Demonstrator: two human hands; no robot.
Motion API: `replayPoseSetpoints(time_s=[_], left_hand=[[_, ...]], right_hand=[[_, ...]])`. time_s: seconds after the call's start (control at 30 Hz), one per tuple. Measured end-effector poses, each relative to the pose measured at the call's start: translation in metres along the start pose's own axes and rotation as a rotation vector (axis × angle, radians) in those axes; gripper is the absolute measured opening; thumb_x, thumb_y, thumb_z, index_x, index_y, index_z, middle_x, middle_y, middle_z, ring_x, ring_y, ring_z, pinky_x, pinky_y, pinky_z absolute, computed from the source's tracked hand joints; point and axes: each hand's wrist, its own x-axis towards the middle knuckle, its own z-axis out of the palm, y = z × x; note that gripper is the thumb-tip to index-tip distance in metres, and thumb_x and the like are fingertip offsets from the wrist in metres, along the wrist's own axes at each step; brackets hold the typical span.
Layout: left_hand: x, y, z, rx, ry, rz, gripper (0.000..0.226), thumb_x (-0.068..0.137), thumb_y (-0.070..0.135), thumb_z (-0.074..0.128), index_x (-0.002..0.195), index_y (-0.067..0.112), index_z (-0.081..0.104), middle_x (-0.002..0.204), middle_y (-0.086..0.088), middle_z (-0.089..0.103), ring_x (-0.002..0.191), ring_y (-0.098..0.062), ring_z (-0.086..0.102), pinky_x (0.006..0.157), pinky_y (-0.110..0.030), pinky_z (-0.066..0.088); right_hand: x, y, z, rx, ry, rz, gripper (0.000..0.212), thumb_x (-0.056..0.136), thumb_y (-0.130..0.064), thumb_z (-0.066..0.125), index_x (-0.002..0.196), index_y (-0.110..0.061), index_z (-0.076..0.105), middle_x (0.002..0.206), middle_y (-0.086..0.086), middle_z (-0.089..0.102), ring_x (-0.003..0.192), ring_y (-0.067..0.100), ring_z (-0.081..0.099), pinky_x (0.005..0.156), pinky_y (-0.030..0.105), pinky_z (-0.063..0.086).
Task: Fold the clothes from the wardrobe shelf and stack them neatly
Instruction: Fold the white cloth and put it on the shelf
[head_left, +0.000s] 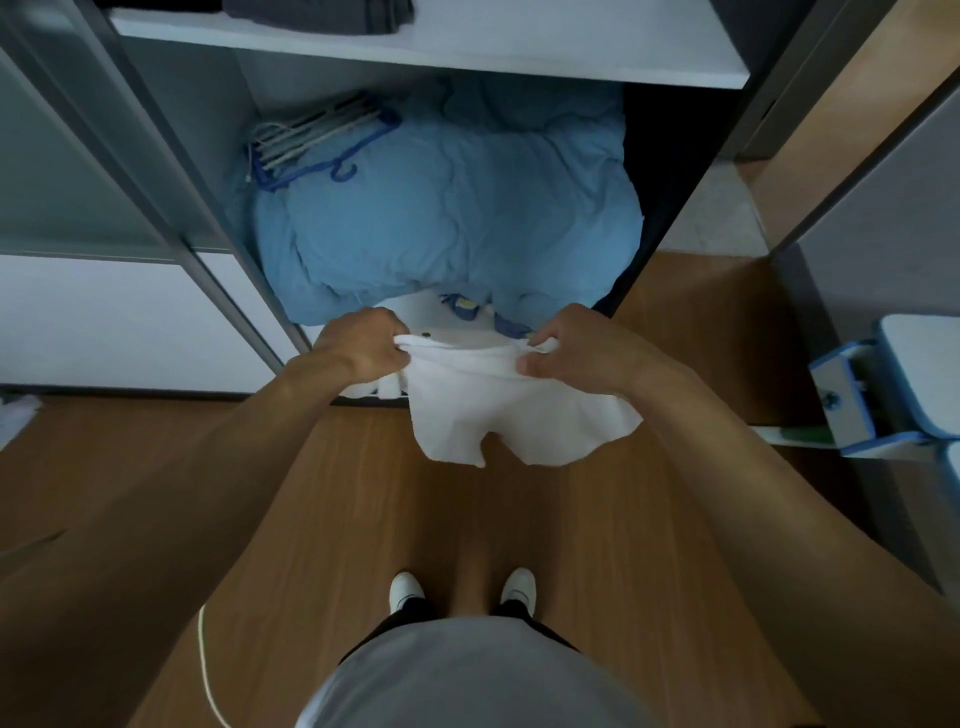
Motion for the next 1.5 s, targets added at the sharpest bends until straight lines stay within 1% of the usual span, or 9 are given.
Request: replayPoseSetpoints(time_s=[0.17, 0.27, 0.4, 0.63, 0.8, 0.93, 1.07, 1.3, 1.5], left_hand=[[0.000, 0.004, 0.006, 0.138, 0.181, -0.049, 0.021, 0.088, 0.013, 0.062, 0.103, 0.020, 0.075, 0.103, -0.008, 0.068, 0.097, -0.028, 0.061, 0.075, -0.030, 0.044], [-0.001, 0.010, 0.013, 0.195, 0.275, -0.061, 0.020, 0.083, 0.013, 0.067, 0.100, 0.020, 0.076, 0.099, -0.011, 0.068, 0.097, -0.030, 0.060, 0.078, -0.033, 0.042], [-0.005, 0.013, 0.016, 0.127, 0.272, -0.096, 0.012, 0.083, 0.019, 0.068, 0.091, 0.023, 0.075, 0.089, -0.004, 0.070, 0.084, -0.026, 0.063, 0.068, -0.030, 0.039], [-0.008, 0.028, 0.016, -0.044, 0.176, -0.130, 0.020, 0.080, 0.011, 0.057, 0.085, 0.021, 0.073, 0.077, -0.006, 0.071, 0.078, -0.029, 0.066, 0.075, -0.037, 0.055], [-0.008, 0.030, 0.010, -0.310, 0.174, -0.287, 0.026, 0.076, 0.009, 0.046, 0.078, 0.022, 0.068, 0.065, -0.004, 0.074, 0.058, -0.013, 0.070, 0.069, -0.026, 0.056], [-0.007, 0.026, 0.004, -0.341, 0.179, -0.332, 0.025, 0.073, 0.011, 0.047, 0.074, 0.024, 0.069, 0.061, 0.001, 0.073, 0.068, -0.011, 0.070, 0.069, -0.024, 0.050], [-0.007, 0.026, 0.005, -0.367, 0.153, -0.341, 0.027, 0.074, 0.011, 0.047, 0.077, 0.019, 0.072, 0.058, 0.000, 0.072, 0.058, -0.010, 0.070, 0.066, -0.024, 0.050], [-0.002, 0.036, 0.010, -0.751, 0.066, -0.429, 0.031, 0.089, -0.001, 0.036, 0.089, 0.013, 0.064, 0.074, -0.010, 0.073, 0.060, -0.018, 0.074, 0.047, -0.019, 0.053], [-0.003, 0.049, 0.029, -1.292, -0.097, -0.225, 0.028, 0.094, -0.003, 0.051, 0.112, 0.014, 0.064, 0.113, -0.009, 0.068, 0.097, -0.026, 0.065, 0.091, -0.037, 0.058]], right_hand=[[-0.007, 0.004, 0.002, -0.056, -0.161, -0.063, 0.052, 0.094, -0.045, 0.063, 0.138, -0.018, 0.056, 0.144, -0.002, 0.052, 0.124, 0.012, 0.050, 0.091, 0.018, 0.035], [-0.010, 0.001, 0.008, -0.096, -0.179, -0.166, 0.030, 0.097, -0.035, 0.060, 0.111, -0.010, 0.071, 0.105, 0.004, 0.069, 0.084, 0.008, 0.057, 0.067, 0.018, 0.037], [-0.013, 0.012, 0.019, -0.103, -0.146, -0.141, 0.028, 0.095, -0.021, 0.059, 0.074, -0.002, 0.059, 0.068, 0.002, 0.052, 0.059, 0.010, 0.045, 0.051, 0.022, 0.031], [-0.007, 0.031, 0.047, 0.041, 0.008, 0.011, 0.021, 0.085, 0.004, 0.050, 0.092, -0.014, 0.060, 0.096, 0.002, 0.058, 0.088, 0.015, 0.052, 0.065, 0.023, 0.037], [-0.007, 0.021, 0.058, 0.219, 0.115, -0.059, 0.034, 0.076, 0.013, 0.043, 0.068, -0.019, 0.046, 0.075, 0.000, 0.049, 0.078, 0.018, 0.048, 0.058, 0.025, 0.030], [-0.008, 0.013, 0.062, 0.311, 0.092, -0.070, 0.015, 0.077, 0.000, 0.050, 0.084, -0.001, 0.062, 0.085, 0.018, 0.061, 0.076, 0.031, 0.059, 0.063, 0.031, 0.040], [-0.008, 0.006, 0.061, 0.108, 0.032, -0.100, 0.031, 0.085, -0.045, 0.067, 0.101, -0.018, 0.068, 0.091, -0.003, 0.067, 0.083, 0.017, 0.062, 0.071, 0.032, 0.047], [-0.002, 0.003, 0.047, 0.023, -0.116, -0.210, 0.037, 0.095, -0.038, 0.062, 0.063, -0.026, 0.049, 0.060, -0.008, 0.048, 0.053, 0.005, 0.046, 0.052, 0.025, 0.029], [-0.003, -0.004, 0.039, 0.090, -0.149, -0.217, 0.029, 0.098, -0.035, 0.060, 0.071, -0.037, 0.049, 0.065, -0.013, 0.050, 0.054, -0.016, 0.051, 0.051, 0.003, 0.035]])
